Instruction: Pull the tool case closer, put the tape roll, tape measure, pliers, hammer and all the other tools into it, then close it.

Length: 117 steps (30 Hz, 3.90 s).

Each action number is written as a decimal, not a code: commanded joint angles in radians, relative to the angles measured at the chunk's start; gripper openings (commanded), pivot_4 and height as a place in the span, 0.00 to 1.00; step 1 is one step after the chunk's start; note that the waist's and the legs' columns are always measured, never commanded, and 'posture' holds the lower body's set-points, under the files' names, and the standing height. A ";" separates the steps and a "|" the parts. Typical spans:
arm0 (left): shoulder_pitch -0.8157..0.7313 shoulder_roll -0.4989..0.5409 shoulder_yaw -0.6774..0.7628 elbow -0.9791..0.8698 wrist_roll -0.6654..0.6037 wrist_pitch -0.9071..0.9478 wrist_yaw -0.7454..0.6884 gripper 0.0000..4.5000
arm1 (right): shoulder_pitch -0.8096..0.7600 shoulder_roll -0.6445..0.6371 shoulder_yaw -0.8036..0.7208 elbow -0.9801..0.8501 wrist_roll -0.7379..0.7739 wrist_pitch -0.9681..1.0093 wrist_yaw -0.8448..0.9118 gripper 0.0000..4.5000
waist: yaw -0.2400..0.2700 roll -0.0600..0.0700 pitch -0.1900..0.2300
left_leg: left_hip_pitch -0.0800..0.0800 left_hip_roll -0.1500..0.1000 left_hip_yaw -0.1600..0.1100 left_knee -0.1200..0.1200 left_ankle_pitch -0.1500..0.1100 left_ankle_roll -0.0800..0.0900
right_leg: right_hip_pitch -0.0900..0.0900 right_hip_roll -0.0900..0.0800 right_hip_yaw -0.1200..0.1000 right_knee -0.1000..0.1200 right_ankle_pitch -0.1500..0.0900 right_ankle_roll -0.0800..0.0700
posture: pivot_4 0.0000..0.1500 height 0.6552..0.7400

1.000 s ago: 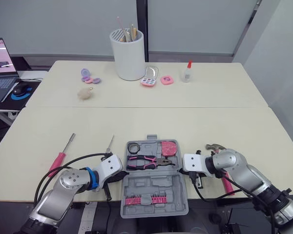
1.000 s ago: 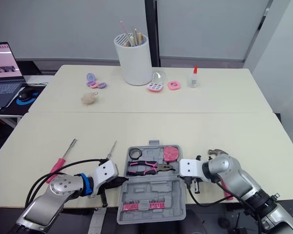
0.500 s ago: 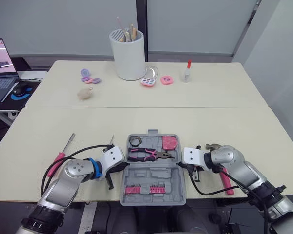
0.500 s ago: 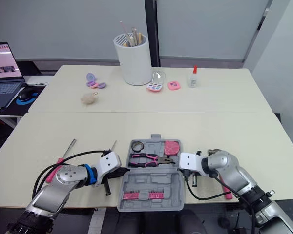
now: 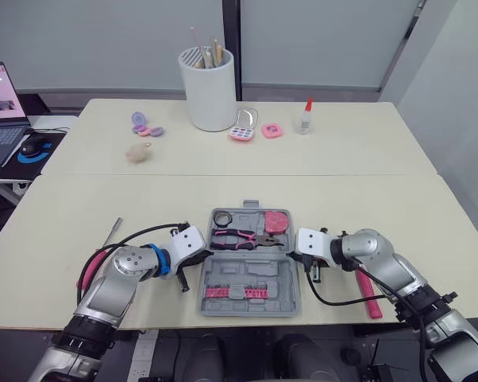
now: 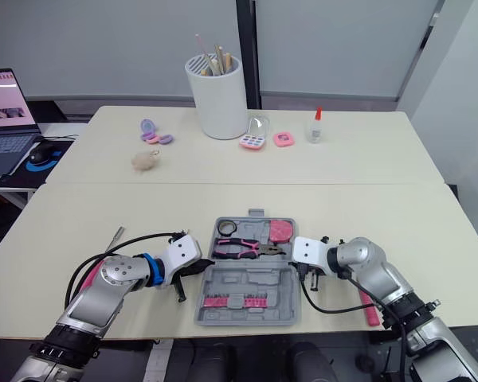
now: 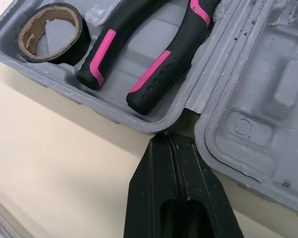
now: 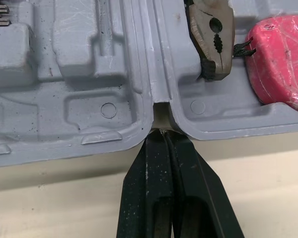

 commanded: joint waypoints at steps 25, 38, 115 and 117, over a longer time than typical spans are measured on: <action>-0.069 -0.055 -0.026 0.083 0.041 -0.063 0.030 0.00 | -0.063 0.037 -0.021 0.037 0.006 -0.079 -0.034 0.00 | 0.000 0.000 0.000 | 0.000 0.000 0.000 0.000 0.000 0.000 | 0.000 0.000 0.000 0.000 0.000 0.000 | 1.00 1.00; -0.063 -0.049 -0.021 0.085 0.042 -0.060 0.030 0.00 | -0.076 0.046 -0.020 0.059 0.003 -0.092 -0.044 0.00 | 0.000 0.000 0.000 | 0.000 0.000 0.000 0.000 0.000 0.000 | 0.000 0.000 0.000 0.000 0.000 0.000 | 1.00 1.00; -0.048 0.607 0.704 0.898 -0.378 -0.074 -0.447 1.00 | 0.241 -0.509 -0.800 0.001 0.592 0.195 0.215 0.99 | -0.004 0.001 0.002 | -0.001 0.002 0.004 -0.003 0.000 0.000 | -0.004 -0.007 -0.001 -0.001 -0.002 -0.002 | 1.00 1.00; -0.055 0.606 0.695 0.894 -0.375 -0.071 -0.452 1.00 | 0.245 -0.510 -0.797 -0.007 0.596 0.203 0.212 0.99 | -0.004 0.001 0.002 | -0.001 0.002 0.004 -0.003 0.000 0.000 | -0.004 -0.007 -0.001 -0.001 -0.002 -0.002 | 1.00 1.00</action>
